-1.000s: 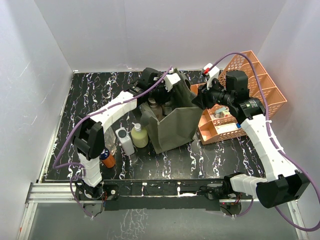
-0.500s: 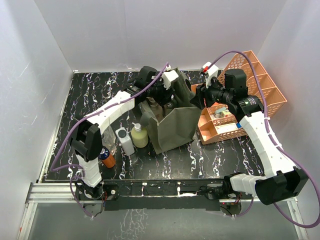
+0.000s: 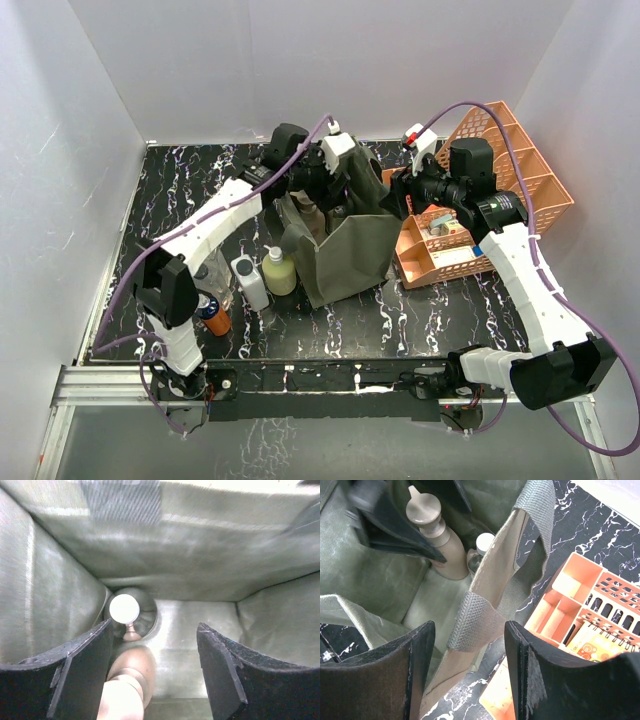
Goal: Place the personal care products into the canvas bag
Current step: Place the care product in the canvas bag, then pick up the care product from the center of the board.
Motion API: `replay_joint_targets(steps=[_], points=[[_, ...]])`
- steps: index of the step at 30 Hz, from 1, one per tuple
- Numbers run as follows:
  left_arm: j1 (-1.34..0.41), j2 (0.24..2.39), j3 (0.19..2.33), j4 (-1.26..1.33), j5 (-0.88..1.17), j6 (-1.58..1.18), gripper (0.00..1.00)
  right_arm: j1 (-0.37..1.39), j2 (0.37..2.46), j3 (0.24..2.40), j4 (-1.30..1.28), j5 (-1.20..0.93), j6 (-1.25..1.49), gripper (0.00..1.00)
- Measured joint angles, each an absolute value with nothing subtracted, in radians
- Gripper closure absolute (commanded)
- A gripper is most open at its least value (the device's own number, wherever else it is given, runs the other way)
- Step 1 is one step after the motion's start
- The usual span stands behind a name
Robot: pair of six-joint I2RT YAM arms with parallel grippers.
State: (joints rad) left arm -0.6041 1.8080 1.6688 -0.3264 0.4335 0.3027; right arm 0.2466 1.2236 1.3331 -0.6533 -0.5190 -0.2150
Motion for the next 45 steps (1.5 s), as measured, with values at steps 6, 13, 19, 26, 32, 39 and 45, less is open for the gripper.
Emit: replay_joint_targets(steps=[6, 13, 19, 26, 32, 39, 45], points=[[-0.604, 1.755, 1.833, -0.421, 0.513, 0.293, 0.27, 0.246, 1.224, 1.339, -0.657, -0.514, -0.227, 0.27], [-0.593, 1.636, 1.994, -0.616, 0.537, 0.360, 0.25, 0.247, 1.224, 1.377, -0.699, -0.514, -0.248, 0.19], [-0.511, 1.447, 1.992, -0.860, 0.559, 0.508, 0.25, 0.247, 1.225, 1.407, -0.728, -0.515, -0.263, 0.19], [-0.442, 1.210, 1.708, -1.067, 0.515, 0.647, 0.21, 0.247, 1.227, 1.425, -0.754, -0.515, -0.280, 0.19], [-0.433, 1.182, 1.470, -1.162, 0.387, 0.755, 0.06, 0.247, 1.227, 1.429, -0.757, -0.517, -0.287, 0.19], [-0.430, 1.198, 1.389, -1.184, 0.295, 0.883, 0.03, 0.246, 1.227, 1.426, -0.756, -0.520, -0.287, 0.19], [-0.443, 1.239, 1.369, -1.186, 0.295, 1.020, 0.03, 0.247, 1.225, 1.414, -0.756, -0.523, -0.287, 0.19]])
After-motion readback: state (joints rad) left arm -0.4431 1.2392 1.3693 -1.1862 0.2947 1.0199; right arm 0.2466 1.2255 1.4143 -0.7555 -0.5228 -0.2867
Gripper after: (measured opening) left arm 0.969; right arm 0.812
